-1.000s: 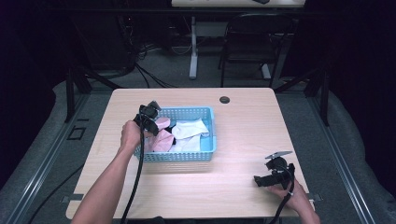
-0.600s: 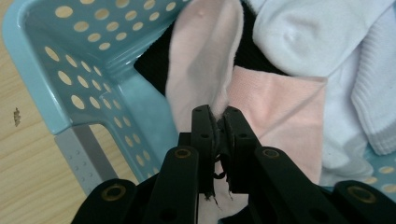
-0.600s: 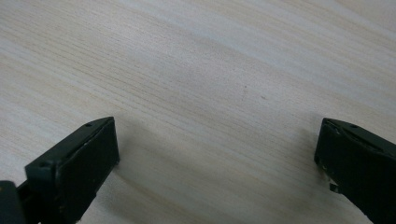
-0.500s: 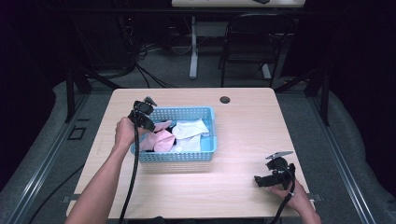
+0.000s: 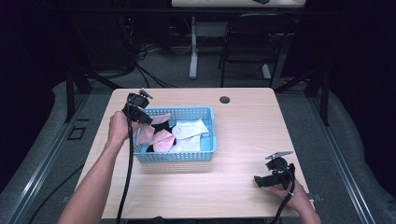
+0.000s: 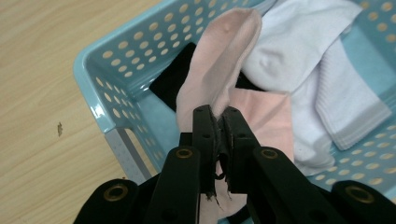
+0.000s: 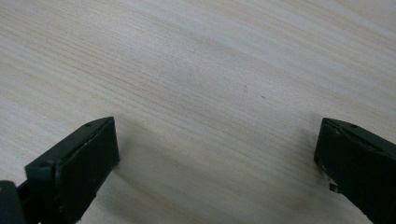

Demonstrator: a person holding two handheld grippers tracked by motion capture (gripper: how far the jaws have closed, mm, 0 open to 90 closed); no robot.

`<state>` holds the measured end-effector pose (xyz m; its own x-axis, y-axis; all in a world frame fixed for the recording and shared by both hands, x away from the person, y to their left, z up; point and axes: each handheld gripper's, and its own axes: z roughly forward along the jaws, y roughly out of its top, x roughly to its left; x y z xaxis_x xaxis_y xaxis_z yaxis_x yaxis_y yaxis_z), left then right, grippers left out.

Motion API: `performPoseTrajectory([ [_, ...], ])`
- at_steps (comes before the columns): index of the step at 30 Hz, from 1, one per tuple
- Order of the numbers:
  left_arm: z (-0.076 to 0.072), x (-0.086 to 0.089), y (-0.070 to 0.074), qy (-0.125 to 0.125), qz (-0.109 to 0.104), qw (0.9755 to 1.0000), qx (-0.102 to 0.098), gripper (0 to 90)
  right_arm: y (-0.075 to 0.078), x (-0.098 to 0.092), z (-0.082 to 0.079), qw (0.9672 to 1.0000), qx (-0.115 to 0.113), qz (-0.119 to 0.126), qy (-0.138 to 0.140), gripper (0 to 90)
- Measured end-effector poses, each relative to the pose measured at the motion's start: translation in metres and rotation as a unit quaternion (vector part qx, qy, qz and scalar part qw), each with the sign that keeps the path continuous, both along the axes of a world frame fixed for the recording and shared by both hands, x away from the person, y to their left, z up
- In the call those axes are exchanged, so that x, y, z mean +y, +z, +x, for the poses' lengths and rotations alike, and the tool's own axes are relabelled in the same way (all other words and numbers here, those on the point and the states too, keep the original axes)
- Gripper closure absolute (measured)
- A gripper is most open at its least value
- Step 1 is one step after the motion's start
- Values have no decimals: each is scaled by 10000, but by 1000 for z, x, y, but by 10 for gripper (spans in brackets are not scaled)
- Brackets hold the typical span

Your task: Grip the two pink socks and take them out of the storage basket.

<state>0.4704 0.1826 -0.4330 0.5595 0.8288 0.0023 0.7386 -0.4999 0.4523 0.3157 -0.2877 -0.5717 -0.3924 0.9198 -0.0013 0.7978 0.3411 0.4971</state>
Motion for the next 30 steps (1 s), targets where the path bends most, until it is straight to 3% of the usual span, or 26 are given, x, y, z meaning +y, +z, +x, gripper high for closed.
performPoseTrajectory([
  [8, -4, -3, 24, -111, -165, 9997, -158, 853, 0, 0, 0, 10000, 0, -5, 1, 0],
  [22, -17, -3, 67, -263, -201, 9984, -462, 852, 0, 0, 0, 10000, 27, -30, 15, 0],
  [30, -27, 3, 84, -276, -214, 9973, -651, 852, 1, -1, 0, 10000, 52, -41, 42, 0],
])
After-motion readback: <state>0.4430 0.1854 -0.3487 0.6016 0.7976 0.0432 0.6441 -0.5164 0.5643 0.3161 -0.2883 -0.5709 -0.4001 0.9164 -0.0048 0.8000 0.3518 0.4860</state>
